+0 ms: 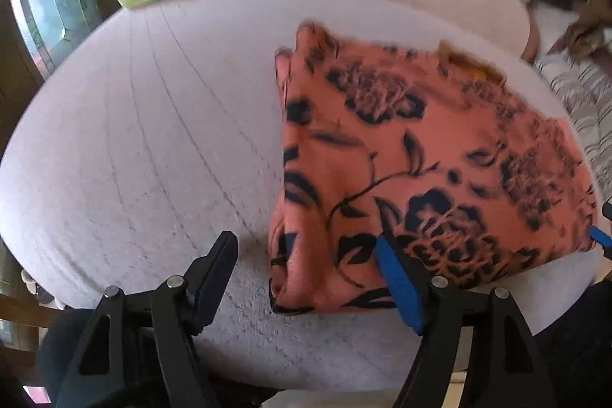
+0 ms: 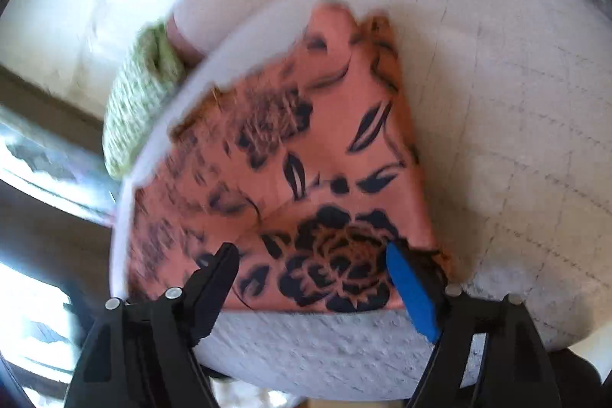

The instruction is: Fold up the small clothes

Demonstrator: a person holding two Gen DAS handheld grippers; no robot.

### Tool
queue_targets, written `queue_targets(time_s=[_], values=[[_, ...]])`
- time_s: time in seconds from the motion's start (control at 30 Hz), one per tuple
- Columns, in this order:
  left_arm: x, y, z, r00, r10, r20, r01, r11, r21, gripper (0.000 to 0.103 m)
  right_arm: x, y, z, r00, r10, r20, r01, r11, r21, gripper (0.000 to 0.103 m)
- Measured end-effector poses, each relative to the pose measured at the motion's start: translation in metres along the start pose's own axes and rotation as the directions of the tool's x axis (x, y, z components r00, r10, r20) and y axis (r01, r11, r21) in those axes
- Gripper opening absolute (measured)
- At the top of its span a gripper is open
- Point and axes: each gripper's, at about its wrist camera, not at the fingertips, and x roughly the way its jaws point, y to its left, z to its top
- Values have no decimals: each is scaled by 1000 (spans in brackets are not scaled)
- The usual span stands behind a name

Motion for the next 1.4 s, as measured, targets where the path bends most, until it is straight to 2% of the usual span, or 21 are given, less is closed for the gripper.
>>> queue_targets(time_s=[0.1, 0.23, 0.33, 0.43, 0.53, 0.6, 0.63, 0.67, 0.7, 0.73, 0.8, 0.83, 0.87, 0.9, 0.93, 0.97, 1.0, 1.1, 1.2, 1.3, 1.4], values=[[-31, -16, 11, 994, -1, 111, -5, 998, 62, 75, -28, 5, 10, 999, 32, 44, -32, 999, 0, 82], [-41, -51, 27, 981, -78, 176, 48, 984, 171, 76, -36, -13, 31, 996, -26, 86, 22, 998, 52, 83], [-19, -88, 34, 981, -110, 160, 66, 964, 257, 76, -24, -32, 58, 997, -29, 65, 24, 997, 77, 83], [8, -115, 30, 988, -111, 111, 71, 946, 317, 75, 7, -28, 84, 997, -37, 62, 36, 999, 19, 83], [28, -120, 23, 994, -92, 62, 68, 945, 321, 76, 32, -28, 107, 995, -80, 57, 81, 996, -24, 83], [36, -115, 21, 994, -99, 39, 84, 955, 283, 76, 46, -33, 119, 991, -121, 56, 123, 992, -26, 83], [41, -111, 22, 994, -104, 32, 92, 959, 267, 78, 56, -35, 123, 992, -116, 44, 117, 993, -31, 78], [42, -109, 22, 994, -110, 24, 100, 962, 253, 78, 63, -30, 125, 994, -105, 34, 106, 993, -49, 63], [45, -107, 24, 994, -111, 20, 102, 963, 251, 78, 68, -26, 125, 995, -96, 13, 97, 993, -71, 19], [49, -108, 24, 994, -111, 19, 103, 963, 250, 78, 70, -17, 126, 996, -85, -19, 83, 993, -85, 16], [49, -108, 23, 994, -111, 20, 103, 963, 248, 79, 56, 1, 123, 993, -109, 44, 114, 983, -146, 16], [49, -108, 22, 994, -111, 19, 103, 964, 244, 80, 45, 6, 121, 988, -116, 102, 131, 978, -163, 16], [50, -109, 21, 994, -110, 17, 103, 966, 238, 80, 46, 0, 121, 981, -154, 114, 170, 974, -146, 16], [50, -110, 21, 994, -106, 13, 100, 966, 238, 80, 59, -15, 124, 977, -200, 77, 208, 973, -102, 17], [47, -110, 22, 995, -101, 7, 97, 966, 238, 80, 70, -31, 122, 978, -205, 21, 206, 977, -46, 19], [47, -110, 22, 995, -101, 4, 97, 967, 237, 80, 72, -39, 120, 983, -182, 27, 182, 983, -8, 21], [47, -109, 23, 995, -102, 1, 99, 967, 233, 80, 65, -37, 119, 985, -164, 53, 164, 986, -6, 29], [46, -108, 21, 995, -100, 2, 97, 968, 233, 80, 44, -18, 112, 990, -128, 56, 130, 991, -41, 83], [45, -109, 20, 996, -95, 3, 91, 969, 231, 80, 16, -6, 92, 981, -155, 118, 164, 984, -73, 84], [45, -108, 19, 995, -95, 5, 91, 970, 226, 81, 10, -9, 67, 978, -191, 79, 197, 978, -73, 84], [44, -108, 19, 995, -95, 5, 92, 969, 231, 81, 23, -20, 49, 973, -232, 3, 232, 970, -73, 81]])
